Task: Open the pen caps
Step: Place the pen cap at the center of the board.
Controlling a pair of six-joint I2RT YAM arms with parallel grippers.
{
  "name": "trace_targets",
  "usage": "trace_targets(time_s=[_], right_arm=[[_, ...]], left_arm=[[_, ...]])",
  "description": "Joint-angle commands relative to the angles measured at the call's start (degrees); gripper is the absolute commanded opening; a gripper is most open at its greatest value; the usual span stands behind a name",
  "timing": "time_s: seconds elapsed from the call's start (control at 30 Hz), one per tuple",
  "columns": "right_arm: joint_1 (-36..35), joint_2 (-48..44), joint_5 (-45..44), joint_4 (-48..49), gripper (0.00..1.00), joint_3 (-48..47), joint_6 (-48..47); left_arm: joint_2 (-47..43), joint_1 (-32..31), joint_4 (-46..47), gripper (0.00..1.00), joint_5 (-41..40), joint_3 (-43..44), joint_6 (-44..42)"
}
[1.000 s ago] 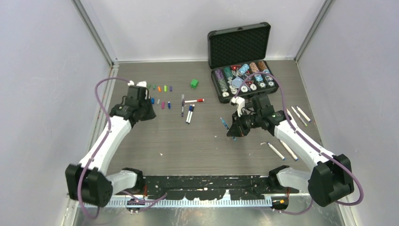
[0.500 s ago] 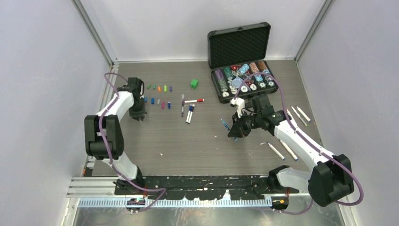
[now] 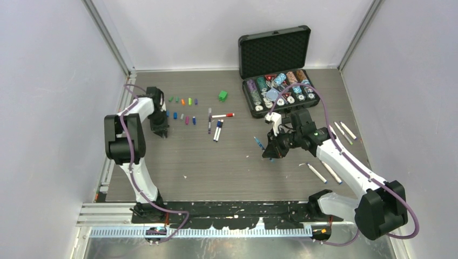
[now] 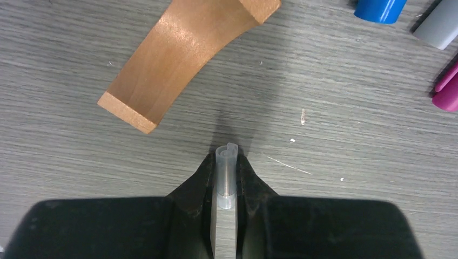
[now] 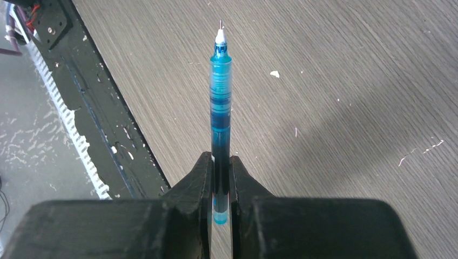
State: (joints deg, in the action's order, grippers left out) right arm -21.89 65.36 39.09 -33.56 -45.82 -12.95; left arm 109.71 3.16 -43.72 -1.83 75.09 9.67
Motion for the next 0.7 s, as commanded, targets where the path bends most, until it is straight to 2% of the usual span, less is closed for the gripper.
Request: trace_targets(time_s=[0.0, 0.3, 0.5, 0.67], right_arm=[[0.23, -1.04, 0.39, -0.09, 0.00, -1.38, -1.58], [0.26, -0.16, 0.32, -0.52, 0.00, -1.57, -2.13], [0.21, 0.18, 0.10, -0.69, 0.00, -1.47, -2.38], [0.22, 1.09, -0.31, -0.52, 0.00, -1.33, -2.06]], left_arm=[[2.39, 0.09, -0.47, 0.10, 0.32, 3.41, -0.48], [2.76, 0.09, -1.32, 0.33, -1.39, 4.76, 0.26], [-0.17, 0.09, -1.56, 0.35, -1.26, 4.57, 0.65], [-7.32, 0.14, -2.04, 0.40, -0.29, 2.95, 1.33]])
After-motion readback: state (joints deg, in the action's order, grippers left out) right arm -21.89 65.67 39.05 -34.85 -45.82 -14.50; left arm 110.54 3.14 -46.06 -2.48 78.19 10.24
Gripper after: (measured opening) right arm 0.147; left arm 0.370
